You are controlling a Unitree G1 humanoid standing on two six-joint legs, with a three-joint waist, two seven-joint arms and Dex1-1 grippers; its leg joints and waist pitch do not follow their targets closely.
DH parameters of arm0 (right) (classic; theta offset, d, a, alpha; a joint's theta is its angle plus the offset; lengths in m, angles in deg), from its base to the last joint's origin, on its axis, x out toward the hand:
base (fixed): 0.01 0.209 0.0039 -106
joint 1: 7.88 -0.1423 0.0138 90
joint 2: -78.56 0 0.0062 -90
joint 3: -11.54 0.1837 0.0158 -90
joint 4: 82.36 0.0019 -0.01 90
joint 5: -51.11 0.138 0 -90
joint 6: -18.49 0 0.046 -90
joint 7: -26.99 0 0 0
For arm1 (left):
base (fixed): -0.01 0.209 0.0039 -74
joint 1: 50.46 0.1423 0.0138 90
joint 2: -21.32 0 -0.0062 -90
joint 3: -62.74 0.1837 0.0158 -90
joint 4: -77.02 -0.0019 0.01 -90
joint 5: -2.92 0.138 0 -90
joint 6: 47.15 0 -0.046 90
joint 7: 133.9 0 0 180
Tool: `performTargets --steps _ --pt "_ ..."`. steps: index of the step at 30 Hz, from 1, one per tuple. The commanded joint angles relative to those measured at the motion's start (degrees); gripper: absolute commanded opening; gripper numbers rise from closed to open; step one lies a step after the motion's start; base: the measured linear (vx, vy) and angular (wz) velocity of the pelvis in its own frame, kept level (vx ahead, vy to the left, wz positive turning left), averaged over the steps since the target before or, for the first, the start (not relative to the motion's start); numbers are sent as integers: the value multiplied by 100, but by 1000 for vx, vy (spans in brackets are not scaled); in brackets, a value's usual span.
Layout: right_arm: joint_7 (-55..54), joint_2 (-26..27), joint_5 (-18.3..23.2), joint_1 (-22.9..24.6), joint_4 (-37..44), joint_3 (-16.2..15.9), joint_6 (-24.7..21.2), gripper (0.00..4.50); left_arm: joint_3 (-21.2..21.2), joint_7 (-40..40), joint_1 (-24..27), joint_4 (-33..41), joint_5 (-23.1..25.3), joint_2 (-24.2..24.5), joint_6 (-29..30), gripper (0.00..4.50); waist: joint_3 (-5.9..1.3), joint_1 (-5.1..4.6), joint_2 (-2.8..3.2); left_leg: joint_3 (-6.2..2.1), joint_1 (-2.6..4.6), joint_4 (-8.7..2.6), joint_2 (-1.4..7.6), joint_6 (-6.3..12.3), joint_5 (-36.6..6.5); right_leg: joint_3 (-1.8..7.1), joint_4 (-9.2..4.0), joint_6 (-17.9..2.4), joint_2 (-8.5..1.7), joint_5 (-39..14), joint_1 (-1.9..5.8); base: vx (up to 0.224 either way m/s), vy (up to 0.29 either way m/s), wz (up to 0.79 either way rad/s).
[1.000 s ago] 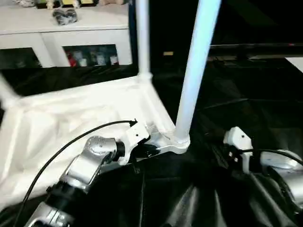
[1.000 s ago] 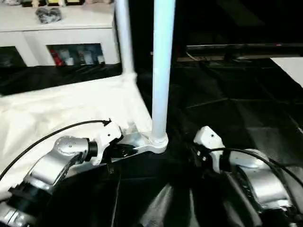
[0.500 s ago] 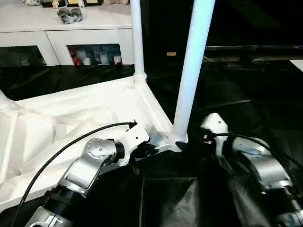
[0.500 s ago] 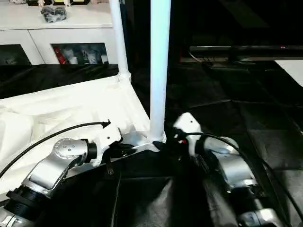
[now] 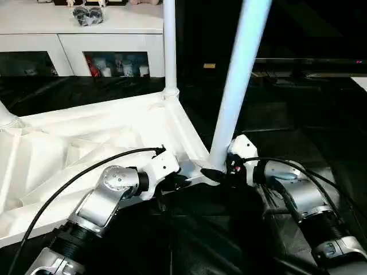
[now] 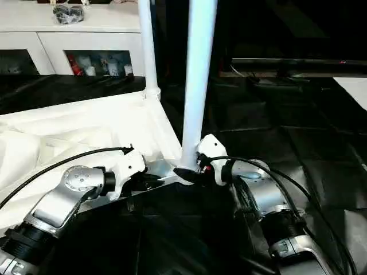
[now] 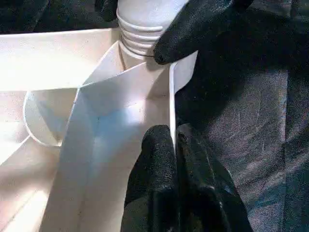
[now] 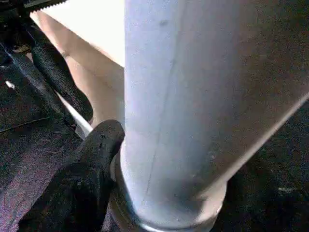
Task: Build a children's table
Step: Rotate leg to tighten
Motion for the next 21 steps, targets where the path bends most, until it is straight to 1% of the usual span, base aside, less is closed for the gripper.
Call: performTargets --steps 1,2,3,4,5,6,7,8,9,10,11,12,13,14,15,16,17,18,20,21 --pt "-43 -31 -115 -126 -173 14 75 287 -6 0 140 -240 3 70 16 0 -314 45 -75 -159 -20 -472 448 477 -416 304 -400 -1595 -576 -1025 234 0 0 0" --pt "-94 11 -120 -116 -198 26 90 282 -42 -67 115 -265 -2 40 54 0 -314 35 -74 -157 -21 -476 448 463 -425 302 -403 -1593 -568 -1008 233 0 0 0" --pt "-251 88 -146 -86 -229 51 100 276 -93 -188 66 -306 1 -19 112 0 -315 29 -93 -159 -26 -479 448 450 -435 302 -400 -1599 -567 -975 241 0 0 0" --pt "-332 118 -163 -69 -235 60 97 273 -108 -232 47 -320 5 -44 132 0 -311 24 -62 -150 -13 -479 442 415 -470 305 -412 -1609 -555 -972 224 0 0 0" --pt "-332 118 -163 -69 -235 60 97 273 -108 -232 47 -320 5 -44 132 0 -311 24 -62 -150 -13 -479 442 415 -470 305 -412 -1609 -555 -972 224 0 0 0" --pt "-626 226 -221 -30 -264 97 77 273 -129 -373 -12 -388 50 -114 152 0 -310 29 -81 -155 -14 -484 436 391 -533 307 -419 -1591 -557 -1052 236 0 0 0" --pt "-889 322 -270 13 -276 130 38 272 -141 -497 -63 -441 90 -181 181 0 -304 11 -21 -154 -10 -495 433 296 -628 311 -442 -1564 -546 -1160 218 0 0 0" --pt "-1215 452 -315 51 -307 168 -32 271 -149 -667 -136 -524 150 -269 185 0 -301 11 -21 -165 -9 -506 436 261 -655 309 -448 -1544 -551 -1216 225 0 0 0" --pt "-1522 600 -317 89 -320 225 -144 271 -167 -874 -222 -621 211 -381 193 0 -303 16 11 -168 1 -507 435 224 -688 310 -452 -1522 -548 -1267 219 0 0 0" --pt "-2019 901 -284 134 -325 329 -345 271 -187 -1201 -380 -792 286 -605 210 0 -292 -4 19 -156 22 -526 440 130 -834 331 -488 -1484 -538 -1401 190 0 0 0" --pt "-2267 1070 -267 148 -319 376 -451 271 -200 -1381 -467 -891 319 -736 216 0 -304 22 42 -176 44 -527 442 79 -881 317 -484 -1471 -544 -1429 189 0 0 0" --pt "-2267 1070 -267 148 -319 376 -451 270 -200 -1381 -467 -891 319 -736 216 0 -323 19 26 -176 49 -532 449 28 -825 321 -464 -1482 -541 -1234 202 0 0 0" --pt "-2820 1464 -314 135 -357 398 -568 270 -189 -1725 -669 -1120 379 -1050 234 0 -327 23 65 -180 44 -533 448 20 -791 317 -448 -1498 -536 -1113 205 0 0 0" --pt "-3075 1624 -393 105 -392 373 -568 270 -167 -1866 -751 -1217 415 -1179 215 0 -318 4 80 -160 46 -535 437 -11 -802 324 -465 -1506 -515 -961 183 0 0 0" --pt "-3249 1785 -439 50 -445 340 -588 270 -118 -1931 -824 -1297 446 -1281 170 0 -327 14 93 -170 47 -534 433 -27 -811 318 -454 -1513 -523 -928 194 0 0 0" --pt "-3285 1918 -419 2 -481 316 -590 270 -64 -1933 -874 -1346 465 -1345 127 0 -339 11 84 -168 38 -535 428 -38 -787 322 -452 -1514 -531 -853 210 0 0 0" --pt "-3223 2016 -399 -34 -462 265 -533 270 -24 -1906 -909 -1379 466 -1391 79 0 -347 14 121 -174 30 -533 422 -29 -818 317 -447 -1517 -541 -835 220 0 0 0" --pt "-3178 2080 -392 -50 -439 238 -490 270 -5 -1886 -932 -1407 470 -1422 47 0 -346 12 108 -173 9 -534 424 1 -839 319 -449 -1504 -546 -803 240 0 0 0" --pt "-3065 2111 -403 -36 -340 189 -382 270 23 -1800 -956 -1440 478 -1431 -21 0 -353 17 104 -172 0 -531 427 58 -772 317 -441 -1493 -551 -700 249 0 0 0" --pt "-2983 2075 -357 -13 -264 219 -408 305 25 -1683 -938 -1407 449 -1390 -49 0 -350 17 75 -167 -2 -533 430 97 -767 318 -450 -1492 -554 -728 249 0 0 0"
